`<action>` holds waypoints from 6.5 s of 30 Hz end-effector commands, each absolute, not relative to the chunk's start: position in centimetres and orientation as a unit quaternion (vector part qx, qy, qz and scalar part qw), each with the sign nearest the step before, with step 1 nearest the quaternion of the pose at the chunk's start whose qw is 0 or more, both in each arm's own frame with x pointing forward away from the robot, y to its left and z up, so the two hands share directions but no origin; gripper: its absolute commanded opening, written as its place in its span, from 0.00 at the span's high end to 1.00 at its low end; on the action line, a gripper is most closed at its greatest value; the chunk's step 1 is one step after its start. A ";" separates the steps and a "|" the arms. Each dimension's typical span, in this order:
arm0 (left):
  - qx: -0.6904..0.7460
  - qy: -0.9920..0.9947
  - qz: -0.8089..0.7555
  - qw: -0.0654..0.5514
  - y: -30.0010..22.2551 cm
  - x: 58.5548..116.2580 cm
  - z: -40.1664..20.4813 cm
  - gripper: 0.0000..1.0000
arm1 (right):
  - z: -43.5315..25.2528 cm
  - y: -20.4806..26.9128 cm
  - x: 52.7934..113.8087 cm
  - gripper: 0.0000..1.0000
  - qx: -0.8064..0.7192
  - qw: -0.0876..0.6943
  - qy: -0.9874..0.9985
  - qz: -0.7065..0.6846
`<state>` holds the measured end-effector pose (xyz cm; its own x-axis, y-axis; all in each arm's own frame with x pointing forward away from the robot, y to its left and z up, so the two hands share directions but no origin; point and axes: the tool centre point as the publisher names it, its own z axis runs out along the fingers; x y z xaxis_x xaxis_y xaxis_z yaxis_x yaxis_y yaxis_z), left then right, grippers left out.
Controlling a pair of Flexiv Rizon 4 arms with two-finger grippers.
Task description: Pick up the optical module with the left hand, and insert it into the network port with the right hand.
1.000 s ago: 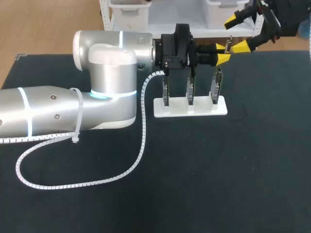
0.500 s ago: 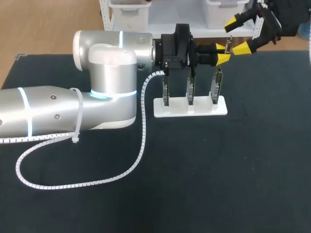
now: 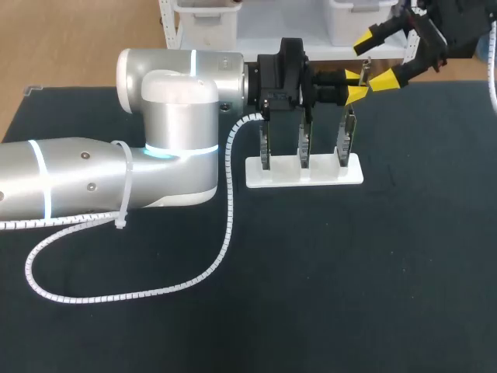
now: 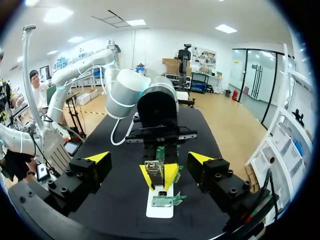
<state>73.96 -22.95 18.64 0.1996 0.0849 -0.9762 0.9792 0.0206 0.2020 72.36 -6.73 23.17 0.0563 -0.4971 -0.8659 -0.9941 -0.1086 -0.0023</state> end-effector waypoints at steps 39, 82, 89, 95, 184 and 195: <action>0.560 0.474 -0.418 0.535 -23.0 74.0 18.6 0.82 | 23.1 -6.8 72.9 1.00 -0.646 0.332 0.575 0.376; 0.587 0.590 -0.367 0.414 -17.4 72.2 19.1 0.00 | 23.1 -6.8 72.9 1.00 -0.646 0.332 0.575 0.376; 0.589 0.597 -0.352 0.416 -16.1 72.1 19.4 0.00 | 23.1 -6.8 72.9 1.00 -0.646 0.332 0.575 0.376; 0.594 0.594 -0.351 0.413 -16.1 72.4 19.9 0.00 | 23.1 -6.8 72.9 1.00 -0.646 0.332 0.575 0.376; 0.594 0.594 -0.351 0.413 -16.1 72.4 19.9 0.00 | 17.5 -6.4 74.4 1.00 -0.643 0.304 0.591 0.381; 0.594 0.594 -0.351 0.413 -16.1 72.4 19.9 0.00 | 17.9 -5.9 74.8 1.00 -0.651 0.315 0.576 0.382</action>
